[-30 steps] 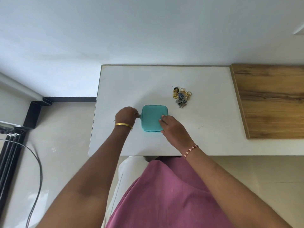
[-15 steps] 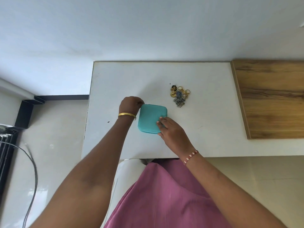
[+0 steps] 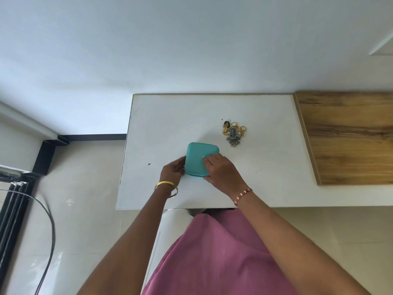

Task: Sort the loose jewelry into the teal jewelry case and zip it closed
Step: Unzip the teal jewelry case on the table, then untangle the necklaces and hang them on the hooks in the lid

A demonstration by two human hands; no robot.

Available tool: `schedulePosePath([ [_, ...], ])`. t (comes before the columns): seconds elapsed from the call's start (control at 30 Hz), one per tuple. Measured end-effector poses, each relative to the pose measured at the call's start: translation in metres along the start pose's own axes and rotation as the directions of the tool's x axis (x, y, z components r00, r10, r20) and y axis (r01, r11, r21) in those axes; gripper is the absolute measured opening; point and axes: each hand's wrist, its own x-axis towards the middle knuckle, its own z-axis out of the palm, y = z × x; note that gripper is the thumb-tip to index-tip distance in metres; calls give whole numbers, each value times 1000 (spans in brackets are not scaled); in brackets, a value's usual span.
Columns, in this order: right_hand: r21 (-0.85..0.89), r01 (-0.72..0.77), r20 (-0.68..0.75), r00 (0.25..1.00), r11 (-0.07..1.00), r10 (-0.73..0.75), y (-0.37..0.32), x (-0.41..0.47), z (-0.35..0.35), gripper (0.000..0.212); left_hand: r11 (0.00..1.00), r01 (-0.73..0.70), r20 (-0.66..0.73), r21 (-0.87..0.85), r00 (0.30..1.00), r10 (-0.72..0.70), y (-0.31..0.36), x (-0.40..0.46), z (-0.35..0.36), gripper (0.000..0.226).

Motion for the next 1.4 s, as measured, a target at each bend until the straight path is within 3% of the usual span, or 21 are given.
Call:
schedulePosePath([
  [0.17, 130, 52, -55, 997, 990, -45, 15, 1, -8, 47, 973, -71, -20, 220, 997, 78, -8, -11, 5, 43],
  [0.3, 356, -93, -54, 991, 930, 120, 24, 12, -22, 34, 980, -36, -116, 195, 991, 59, -9, -16, 13, 42],
  [0.43, 615, -288, 13, 934, 734, 356, 40, 39, -27, 26, 980, -39, -147, 193, 987, 69, -7, -17, 17, 43],
  [0.57, 776, -440, 148, 823, 451, 549, 55, 64, -20, 20, 973, -60, -153, 222, 983, 96, -5, -20, 18, 42],
  [0.67, 786, -486, 188, 776, 382, 602, 62, 79, -10, 26, 975, -54, -172, 216, 981, 93, -5, -23, 19, 42],
  [1.13, 756, -630, 431, 683, 178, 589, 64, 93, 10, 31, 977, -41, -193, 209, 978, 82, -19, -48, 24, 37],
  [1.4, 823, -566, 437, 694, 58, 573, 61, 82, -4, 32, 998, 63, -124, 3, 990, -63, -2, -31, 9, 41],
])
